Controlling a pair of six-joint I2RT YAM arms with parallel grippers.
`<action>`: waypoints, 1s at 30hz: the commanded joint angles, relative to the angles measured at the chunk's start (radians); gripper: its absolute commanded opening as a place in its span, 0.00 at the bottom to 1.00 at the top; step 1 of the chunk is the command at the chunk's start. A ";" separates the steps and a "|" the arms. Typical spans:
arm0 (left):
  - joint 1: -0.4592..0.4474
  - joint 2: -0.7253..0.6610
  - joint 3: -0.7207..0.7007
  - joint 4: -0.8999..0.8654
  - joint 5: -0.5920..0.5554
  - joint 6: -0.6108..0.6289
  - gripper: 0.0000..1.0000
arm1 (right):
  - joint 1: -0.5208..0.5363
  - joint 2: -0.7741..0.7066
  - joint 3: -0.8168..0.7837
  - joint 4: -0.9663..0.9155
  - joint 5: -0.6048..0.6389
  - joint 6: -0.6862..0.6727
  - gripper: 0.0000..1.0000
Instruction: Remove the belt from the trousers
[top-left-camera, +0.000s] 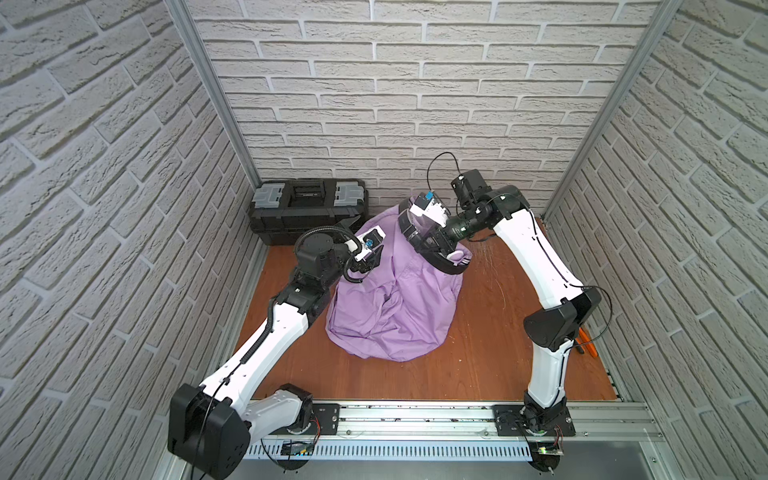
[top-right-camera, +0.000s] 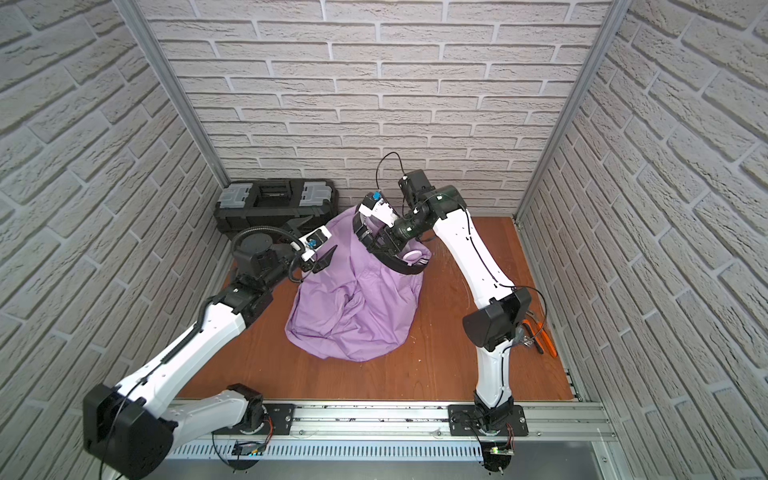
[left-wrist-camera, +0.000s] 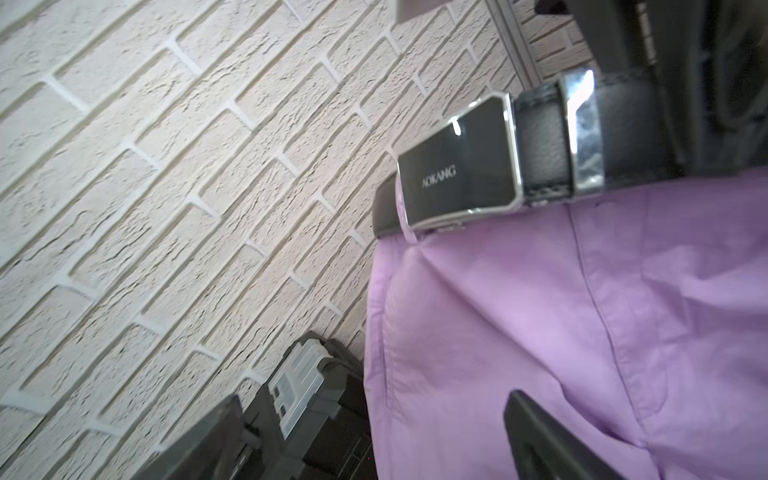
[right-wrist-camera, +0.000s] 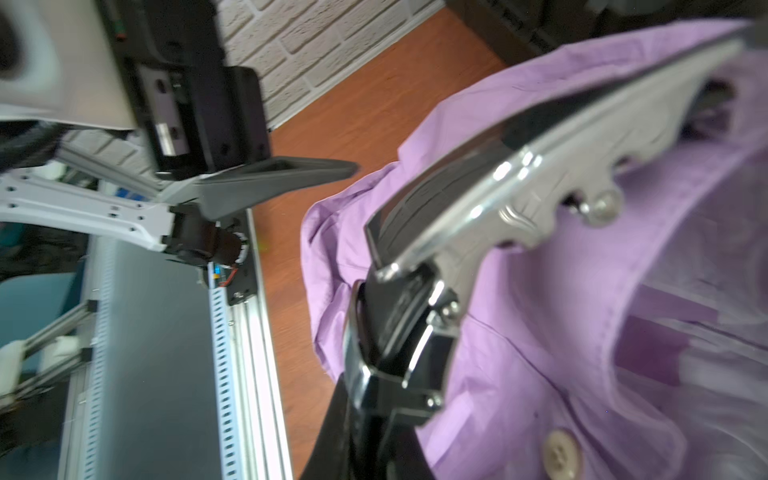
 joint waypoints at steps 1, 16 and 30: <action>0.017 0.066 0.030 0.062 0.099 0.135 0.98 | 0.009 0.007 -0.011 -0.059 -0.207 -0.006 0.02; -0.024 0.336 0.110 0.335 0.385 -0.012 0.98 | 0.004 0.017 -0.039 -0.165 -0.415 -0.077 0.02; 0.004 0.220 0.055 0.294 0.464 -0.207 0.00 | -0.065 -0.001 -0.036 0.028 -0.169 0.081 0.31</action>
